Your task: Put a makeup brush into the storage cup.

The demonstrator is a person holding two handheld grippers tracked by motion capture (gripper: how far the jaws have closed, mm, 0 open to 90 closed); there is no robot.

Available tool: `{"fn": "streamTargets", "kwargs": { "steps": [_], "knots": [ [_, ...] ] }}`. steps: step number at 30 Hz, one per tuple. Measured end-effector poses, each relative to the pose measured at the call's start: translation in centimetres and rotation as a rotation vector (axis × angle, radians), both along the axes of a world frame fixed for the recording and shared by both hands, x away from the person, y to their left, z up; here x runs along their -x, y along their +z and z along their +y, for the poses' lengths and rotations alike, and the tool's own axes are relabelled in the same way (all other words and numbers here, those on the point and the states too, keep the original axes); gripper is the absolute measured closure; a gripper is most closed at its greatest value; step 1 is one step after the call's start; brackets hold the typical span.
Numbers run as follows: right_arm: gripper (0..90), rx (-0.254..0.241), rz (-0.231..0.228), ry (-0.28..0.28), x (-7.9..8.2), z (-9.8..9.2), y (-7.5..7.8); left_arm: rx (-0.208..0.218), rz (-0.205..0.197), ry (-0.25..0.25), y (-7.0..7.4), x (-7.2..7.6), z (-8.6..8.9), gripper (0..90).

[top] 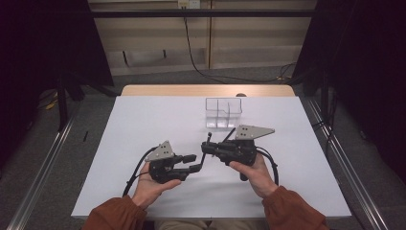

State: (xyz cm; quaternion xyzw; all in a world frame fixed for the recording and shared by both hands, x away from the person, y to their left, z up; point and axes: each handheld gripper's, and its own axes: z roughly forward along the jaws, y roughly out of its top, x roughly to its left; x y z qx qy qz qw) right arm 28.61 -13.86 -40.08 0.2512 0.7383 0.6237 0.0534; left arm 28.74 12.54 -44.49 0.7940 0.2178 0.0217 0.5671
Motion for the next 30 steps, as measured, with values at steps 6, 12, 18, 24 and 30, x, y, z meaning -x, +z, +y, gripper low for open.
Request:
{"fn": "streamTargets", "kwargs": {
  "steps": [6,12,18,24,30],
  "knots": [
    [84.0,-0.001,0.001,-0.011,0.0,-0.2,0.1,-0.006,0.001,0.052,0.2,0.0,0.1,31.2],
    [84.0,0.005,0.001,-0.024,0.0,-0.4,0.0,-0.019,0.020,0.111,0.4,-0.4,0.5,7.5],
    [84.0,0.016,-0.003,-0.046,-0.1,-0.8,0.1,-0.011,-0.007,0.120,0.9,-0.6,1.5,3.4],
    [84.0,0.023,-0.003,-0.063,-0.3,-1.1,0.2,-0.015,-0.051,0.219,1.2,-0.7,2.6,3.1],
    [84.0,0.032,-0.001,-0.079,-0.5,-1.4,0.2,0.018,-0.063,0.271,1.7,-0.3,3.9,2.3]
  ]
}}
